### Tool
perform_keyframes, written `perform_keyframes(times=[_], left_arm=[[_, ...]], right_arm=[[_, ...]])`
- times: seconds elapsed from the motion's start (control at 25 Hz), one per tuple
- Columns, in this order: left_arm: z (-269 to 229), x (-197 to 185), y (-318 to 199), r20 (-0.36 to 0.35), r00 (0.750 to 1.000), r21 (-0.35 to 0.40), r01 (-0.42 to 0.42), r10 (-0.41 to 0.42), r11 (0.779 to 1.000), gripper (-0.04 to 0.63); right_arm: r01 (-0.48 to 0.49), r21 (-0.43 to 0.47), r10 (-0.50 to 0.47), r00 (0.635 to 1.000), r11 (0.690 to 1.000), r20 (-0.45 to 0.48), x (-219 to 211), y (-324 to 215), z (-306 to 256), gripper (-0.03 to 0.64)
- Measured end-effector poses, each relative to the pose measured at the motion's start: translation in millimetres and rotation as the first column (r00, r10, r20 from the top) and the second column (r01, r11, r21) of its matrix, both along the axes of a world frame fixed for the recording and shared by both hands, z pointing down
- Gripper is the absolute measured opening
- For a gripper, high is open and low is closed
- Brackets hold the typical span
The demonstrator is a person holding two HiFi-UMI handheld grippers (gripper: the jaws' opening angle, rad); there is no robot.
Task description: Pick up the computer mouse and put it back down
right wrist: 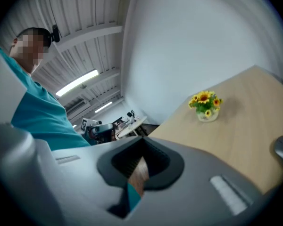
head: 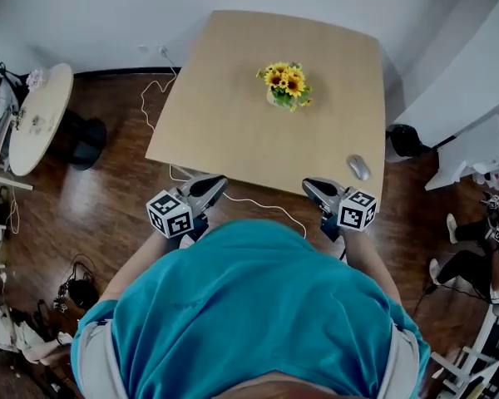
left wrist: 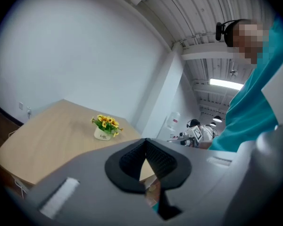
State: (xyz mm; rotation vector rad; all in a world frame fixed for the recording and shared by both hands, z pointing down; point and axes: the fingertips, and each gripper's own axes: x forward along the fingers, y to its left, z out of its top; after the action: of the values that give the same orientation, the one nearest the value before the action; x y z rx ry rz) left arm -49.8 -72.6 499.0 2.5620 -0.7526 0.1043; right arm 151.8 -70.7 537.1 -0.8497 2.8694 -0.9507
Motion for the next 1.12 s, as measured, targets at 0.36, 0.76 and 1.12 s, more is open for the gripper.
perform_keyframes(times=[0.36,0.76,1.12], left_arm=[[19,-124,-24,-0.047,0.996,0.004,0.077,-0.077,0.997,0.005],[29,-368,-102,-0.011,0.998,-0.048,-0.065,0.065,0.997,0.005],[19,-370,-125,-0.037,0.993,-0.036,-0.116,0.115,0.993,0.005]], right_arm=[[0.052,-0.03,-0.054,0.997,0.998,-0.061,-109,-25,15,0.0],[-0.141,-0.074,0.132,0.984,0.987,-0.121,-310,-74,20,0.002],[-0.2,-0.078,0.195,0.979,0.977,-0.066,-333,-84,15,0.002]])
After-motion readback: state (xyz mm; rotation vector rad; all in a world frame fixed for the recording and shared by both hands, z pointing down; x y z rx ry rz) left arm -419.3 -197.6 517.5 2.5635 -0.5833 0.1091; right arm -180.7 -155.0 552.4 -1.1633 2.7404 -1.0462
